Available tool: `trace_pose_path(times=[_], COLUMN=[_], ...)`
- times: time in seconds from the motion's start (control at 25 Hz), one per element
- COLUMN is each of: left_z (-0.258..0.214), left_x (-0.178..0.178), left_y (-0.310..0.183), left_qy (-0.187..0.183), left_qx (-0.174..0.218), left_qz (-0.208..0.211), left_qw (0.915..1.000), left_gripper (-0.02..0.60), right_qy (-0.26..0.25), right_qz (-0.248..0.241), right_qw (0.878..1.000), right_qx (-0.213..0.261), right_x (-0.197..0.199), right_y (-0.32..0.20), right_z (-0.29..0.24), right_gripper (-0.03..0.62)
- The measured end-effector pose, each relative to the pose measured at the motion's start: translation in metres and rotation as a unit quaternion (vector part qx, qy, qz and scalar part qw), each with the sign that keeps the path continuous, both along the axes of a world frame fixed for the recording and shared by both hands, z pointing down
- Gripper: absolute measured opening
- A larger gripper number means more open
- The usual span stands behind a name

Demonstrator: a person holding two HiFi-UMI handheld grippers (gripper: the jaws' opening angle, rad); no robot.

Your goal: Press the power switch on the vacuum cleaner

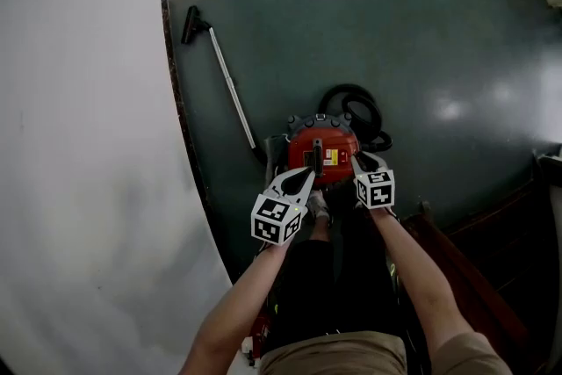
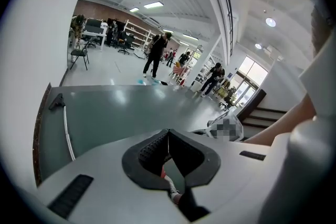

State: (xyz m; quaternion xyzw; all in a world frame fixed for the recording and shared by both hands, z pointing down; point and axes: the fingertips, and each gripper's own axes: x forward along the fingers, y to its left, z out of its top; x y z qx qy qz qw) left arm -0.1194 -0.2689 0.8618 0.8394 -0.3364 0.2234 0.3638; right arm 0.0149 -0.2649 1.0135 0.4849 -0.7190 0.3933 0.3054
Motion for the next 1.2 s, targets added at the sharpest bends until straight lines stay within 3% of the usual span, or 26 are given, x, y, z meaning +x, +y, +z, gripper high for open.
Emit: trace_pose_path(times=[0.12, 0.28, 0.56, 0.76, 0.92, 1.2], left_z=[-0.054, -0.131, -0.231, -0.299, -0.335, -0.439], left_x=[-0.005, -0.004, 0.016, 0.033, 0.045, 0.088], left_y=[-0.009, -0.022, 0.016, 0.018, 0.009, 0.004], left_qy=[0.018, 0.053, 0.080, 0.094, 0.100, 0.125], left_qx=[0.019, 0.050, 0.090, 0.154, 0.184, 0.262], left_qz=[-0.018, -0.036, 0.003, 0.024, 0.011, -0.005], left_qw=[0.9995, 0.9967, 0.9927, 0.9832, 0.9779, 0.9570], left_gripper=[0.005, 0.005, 0.003, 0.005, 0.005, 0.005], right_qy=[-0.021, -0.035, -0.082, -0.112, -0.129, -0.162], right_qz=[0.007, -0.022, -0.036, -0.062, -0.095, -0.144], right_qw=[0.998, 0.990, 0.963, 0.942, 0.922, 0.909], right_qx=[0.063, 0.137, 0.255, 0.310, 0.351, 0.357], right_x=[0.003, -0.003, 0.010, 0.029, 0.044, 0.087], right_y=[-0.016, -0.043, -0.035, -0.029, -0.020, 0.015], right_z=[-0.096, -0.213, -0.398, -0.491, -0.562, -0.649], right_gripper=[0.077, 0.075, 0.067, 0.066, 0.066, 0.066])
